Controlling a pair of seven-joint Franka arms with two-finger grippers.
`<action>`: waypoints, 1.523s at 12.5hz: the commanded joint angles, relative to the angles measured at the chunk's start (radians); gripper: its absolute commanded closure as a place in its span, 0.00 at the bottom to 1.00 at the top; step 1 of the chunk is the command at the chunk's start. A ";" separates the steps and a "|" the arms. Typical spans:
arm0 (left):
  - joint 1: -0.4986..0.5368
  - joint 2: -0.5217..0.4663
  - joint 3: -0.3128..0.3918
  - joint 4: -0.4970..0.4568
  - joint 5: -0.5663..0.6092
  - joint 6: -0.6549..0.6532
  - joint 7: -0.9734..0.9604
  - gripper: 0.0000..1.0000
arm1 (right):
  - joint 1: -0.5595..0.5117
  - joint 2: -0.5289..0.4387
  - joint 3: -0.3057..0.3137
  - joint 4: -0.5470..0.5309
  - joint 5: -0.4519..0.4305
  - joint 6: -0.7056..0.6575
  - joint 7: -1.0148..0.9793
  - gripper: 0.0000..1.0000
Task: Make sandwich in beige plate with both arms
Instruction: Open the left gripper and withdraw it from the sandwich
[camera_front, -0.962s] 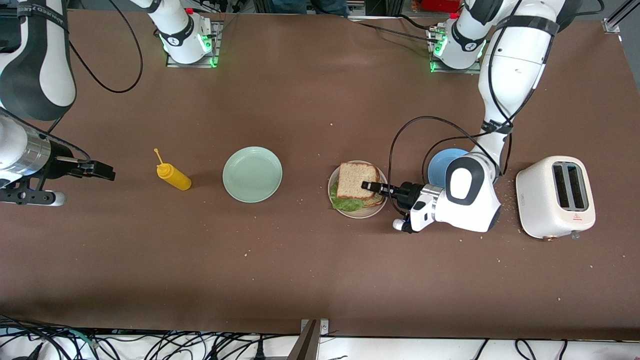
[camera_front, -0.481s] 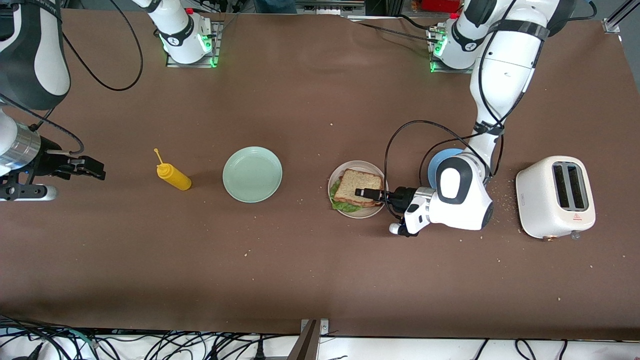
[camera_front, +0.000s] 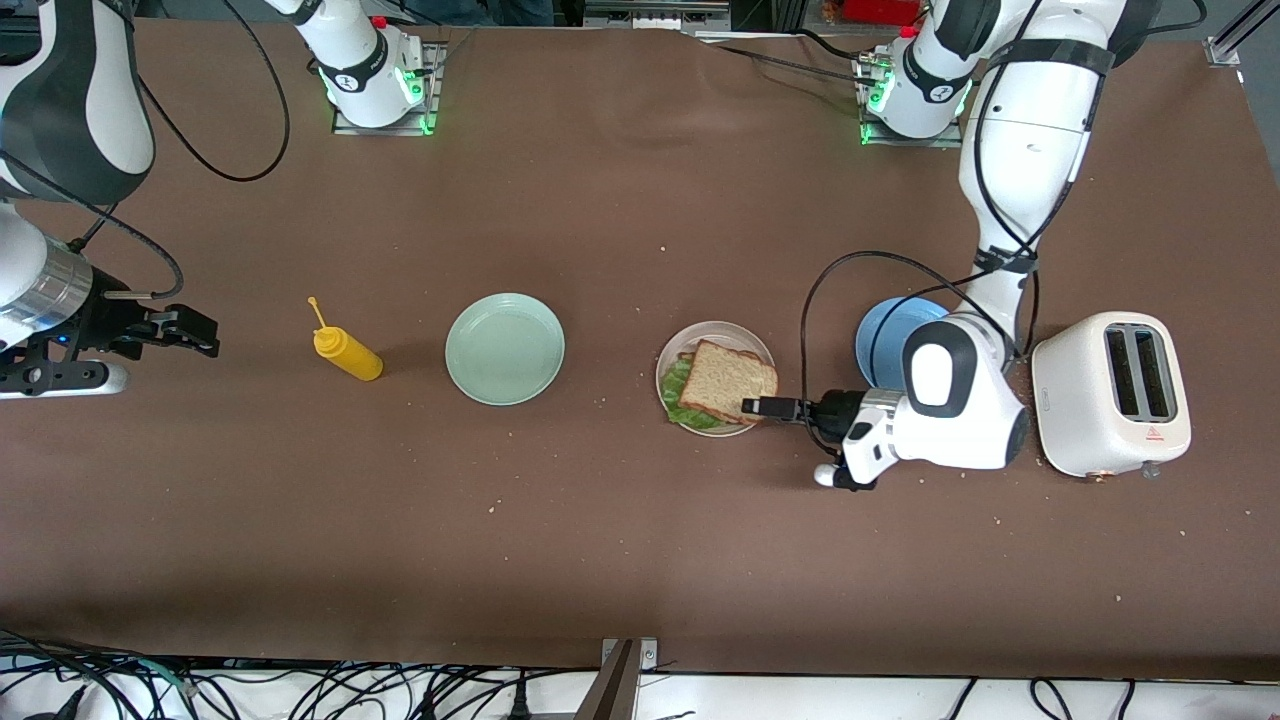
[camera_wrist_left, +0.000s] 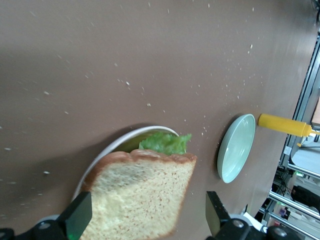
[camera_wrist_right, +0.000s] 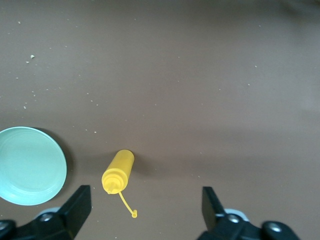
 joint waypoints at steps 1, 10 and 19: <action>-0.006 -0.032 0.034 -0.002 0.031 -0.003 -0.049 0.00 | -0.014 0.012 0.022 0.030 -0.019 0.003 -0.021 0.00; 0.030 -0.208 0.188 -0.002 0.534 -0.044 -0.170 0.00 | -0.016 0.015 0.020 0.030 -0.019 0.009 -0.032 0.00; 0.030 -0.343 0.231 0.006 0.949 -0.270 -0.211 0.00 | -0.023 0.015 0.017 0.029 -0.012 0.054 -0.068 0.00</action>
